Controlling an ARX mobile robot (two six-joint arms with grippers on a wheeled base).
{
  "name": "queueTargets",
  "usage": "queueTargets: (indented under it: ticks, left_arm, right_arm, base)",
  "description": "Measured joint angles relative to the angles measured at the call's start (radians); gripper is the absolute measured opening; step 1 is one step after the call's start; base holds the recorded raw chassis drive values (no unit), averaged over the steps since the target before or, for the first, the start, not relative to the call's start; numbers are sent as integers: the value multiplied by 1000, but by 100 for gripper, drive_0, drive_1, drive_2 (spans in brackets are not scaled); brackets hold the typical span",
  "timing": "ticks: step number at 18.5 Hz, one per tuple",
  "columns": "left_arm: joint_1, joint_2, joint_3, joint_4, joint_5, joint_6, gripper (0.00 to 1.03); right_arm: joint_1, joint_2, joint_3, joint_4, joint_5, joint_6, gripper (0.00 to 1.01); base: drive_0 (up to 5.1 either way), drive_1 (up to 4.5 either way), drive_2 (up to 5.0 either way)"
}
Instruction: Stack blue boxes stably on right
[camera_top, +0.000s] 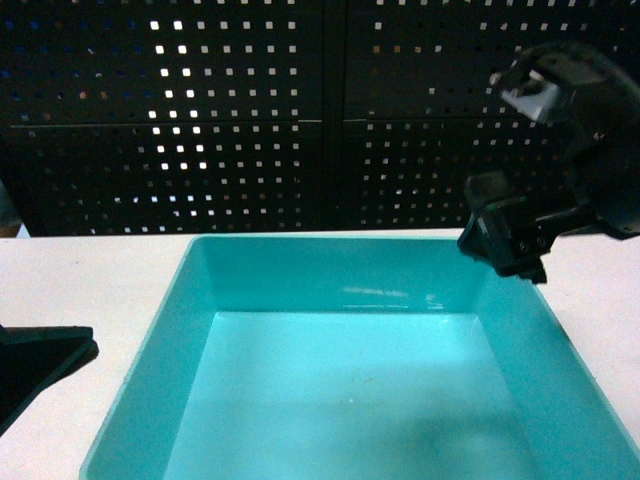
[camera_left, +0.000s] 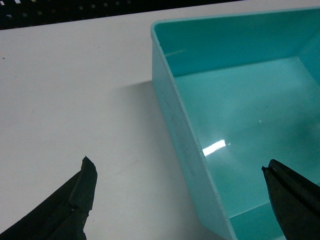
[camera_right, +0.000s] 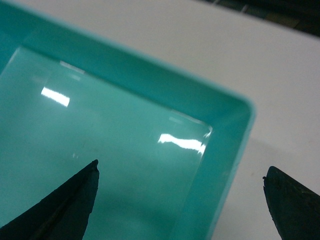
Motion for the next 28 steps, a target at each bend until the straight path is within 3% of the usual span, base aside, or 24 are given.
queueTargets:
  ticks: [2,5,9,12,17,27,28]
  left_arm:
    - [1,0,0,0,0,0,98]
    - [0,0,0,0,-1,0,98]
    - [-1,0,0,-1,0,0,98]
    - [1,0,0,0,-1,0,98]
    - [0,0,0,0,-1,0,98]
    - [0,0,0,0,0,0,98]
    - [0,0,0,0,0,0,98]
  right_arm:
    - [-2,137,93,-161,-12,-19,98]
    - [-15,161,112,-217,-14,24,98]
    - [-14,153,92,-147,-11,55,98]
    - [-16,189,153,-243,9,67,98]
    - [-56,330,205,-265,63,71,98]
    - [-54,333,223,-280,50,105,98]
    - [-54,333,223,-280,52,107,89]
  base:
    - [0,0,0]
    - [0,0,0]
    - [0,0,0]
    - [0,0,0]
    - [0,0,0]
    - [0,0,0]
    - [0,0,0]
